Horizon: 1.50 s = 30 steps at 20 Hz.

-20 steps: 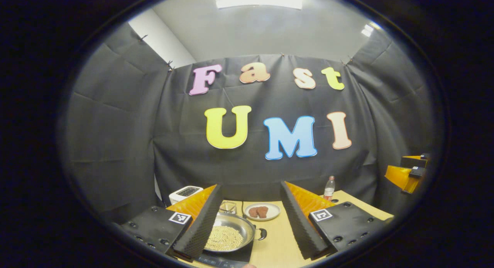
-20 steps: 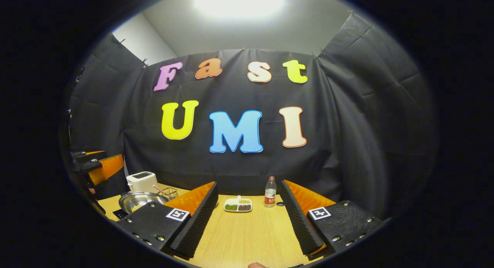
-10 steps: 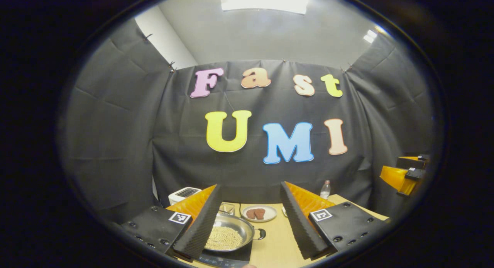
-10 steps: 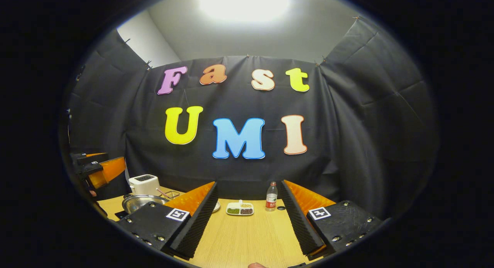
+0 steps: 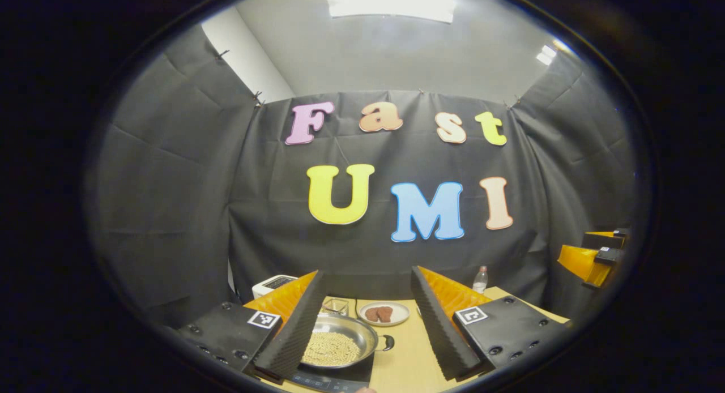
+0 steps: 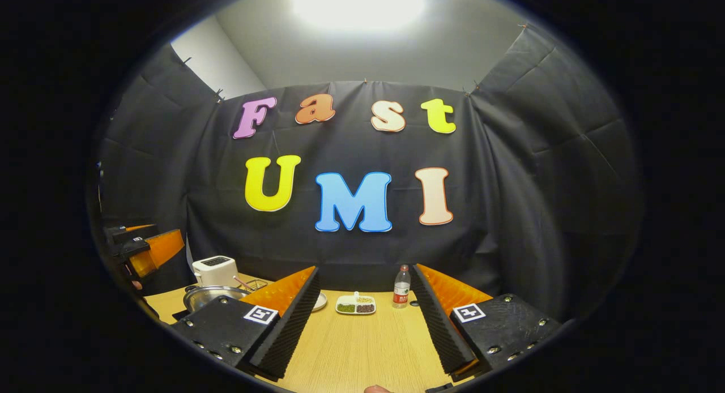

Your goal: First push the handle of the pot to place it horizontally, then grasp the pot with both hands and set it on the induction cooktop.

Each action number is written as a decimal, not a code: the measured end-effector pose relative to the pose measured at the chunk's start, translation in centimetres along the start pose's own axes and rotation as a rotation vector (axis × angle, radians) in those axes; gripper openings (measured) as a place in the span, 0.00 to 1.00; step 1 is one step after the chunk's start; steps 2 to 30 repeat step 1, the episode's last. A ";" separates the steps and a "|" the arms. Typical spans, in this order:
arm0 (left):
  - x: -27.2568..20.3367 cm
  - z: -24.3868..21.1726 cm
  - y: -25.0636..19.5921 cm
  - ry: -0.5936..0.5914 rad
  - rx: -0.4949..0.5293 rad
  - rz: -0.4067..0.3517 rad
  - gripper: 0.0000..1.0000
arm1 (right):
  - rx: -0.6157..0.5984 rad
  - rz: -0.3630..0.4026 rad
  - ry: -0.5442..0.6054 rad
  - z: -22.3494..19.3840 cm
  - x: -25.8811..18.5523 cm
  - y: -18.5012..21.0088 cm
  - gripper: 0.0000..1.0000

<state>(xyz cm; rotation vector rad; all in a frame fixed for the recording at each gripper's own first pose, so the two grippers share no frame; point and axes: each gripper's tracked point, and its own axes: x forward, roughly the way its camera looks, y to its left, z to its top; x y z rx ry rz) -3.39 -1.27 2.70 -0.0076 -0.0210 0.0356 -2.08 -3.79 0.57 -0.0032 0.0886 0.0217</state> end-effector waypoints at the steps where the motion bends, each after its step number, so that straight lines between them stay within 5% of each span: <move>1: 0.1 0.1 -0.1 0.000 -0.005 -0.001 0.97 | -0.004 -0.008 -0.001 0.1 0.2 -0.2 0.96; 30: 0.1 0.1 -0.1 0.000 -0.005 -0.001 0.97 | -0.004 -0.008 -0.001 0.1 0.2 -0.2 0.96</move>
